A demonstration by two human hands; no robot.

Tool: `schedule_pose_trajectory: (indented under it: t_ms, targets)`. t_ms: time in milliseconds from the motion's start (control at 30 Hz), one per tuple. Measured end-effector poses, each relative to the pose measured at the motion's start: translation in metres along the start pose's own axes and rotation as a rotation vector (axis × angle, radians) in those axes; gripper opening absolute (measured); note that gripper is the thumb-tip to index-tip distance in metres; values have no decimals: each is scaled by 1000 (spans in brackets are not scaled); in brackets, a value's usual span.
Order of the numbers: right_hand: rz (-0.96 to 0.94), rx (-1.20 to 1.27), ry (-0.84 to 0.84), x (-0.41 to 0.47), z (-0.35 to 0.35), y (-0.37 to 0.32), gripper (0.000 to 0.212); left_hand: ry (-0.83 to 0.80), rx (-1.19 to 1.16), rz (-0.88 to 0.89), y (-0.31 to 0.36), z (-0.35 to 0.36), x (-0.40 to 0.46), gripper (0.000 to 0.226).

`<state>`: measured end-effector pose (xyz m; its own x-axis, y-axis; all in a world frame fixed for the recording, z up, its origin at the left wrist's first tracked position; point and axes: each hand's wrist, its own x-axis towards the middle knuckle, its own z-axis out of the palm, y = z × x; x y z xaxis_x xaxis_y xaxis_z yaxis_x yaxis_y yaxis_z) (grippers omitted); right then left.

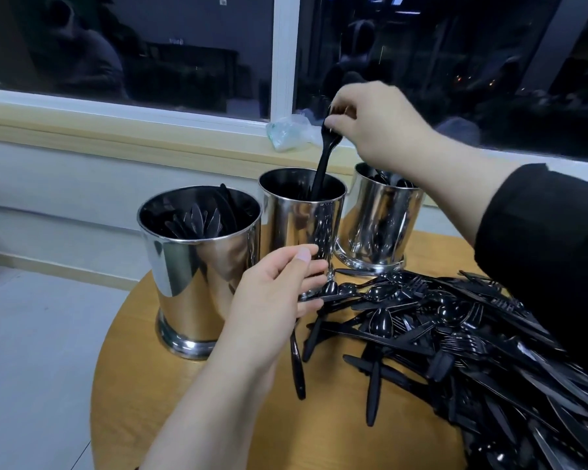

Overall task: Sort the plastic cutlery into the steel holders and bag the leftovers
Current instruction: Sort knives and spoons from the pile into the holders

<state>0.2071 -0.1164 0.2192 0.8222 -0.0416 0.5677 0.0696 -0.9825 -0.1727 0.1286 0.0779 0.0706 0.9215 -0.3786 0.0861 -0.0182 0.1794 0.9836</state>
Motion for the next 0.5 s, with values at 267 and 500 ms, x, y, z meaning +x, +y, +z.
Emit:
schedule_pose_trajectory:
  t_ms: [267,500]
  targets:
    - [92,54,-61,-28,16,16,32,-4,53,-22,-3,11,2,27]
    - [203,204,-84,-156,-40,52,20,-61,178,-33,-13,54,-15,21]
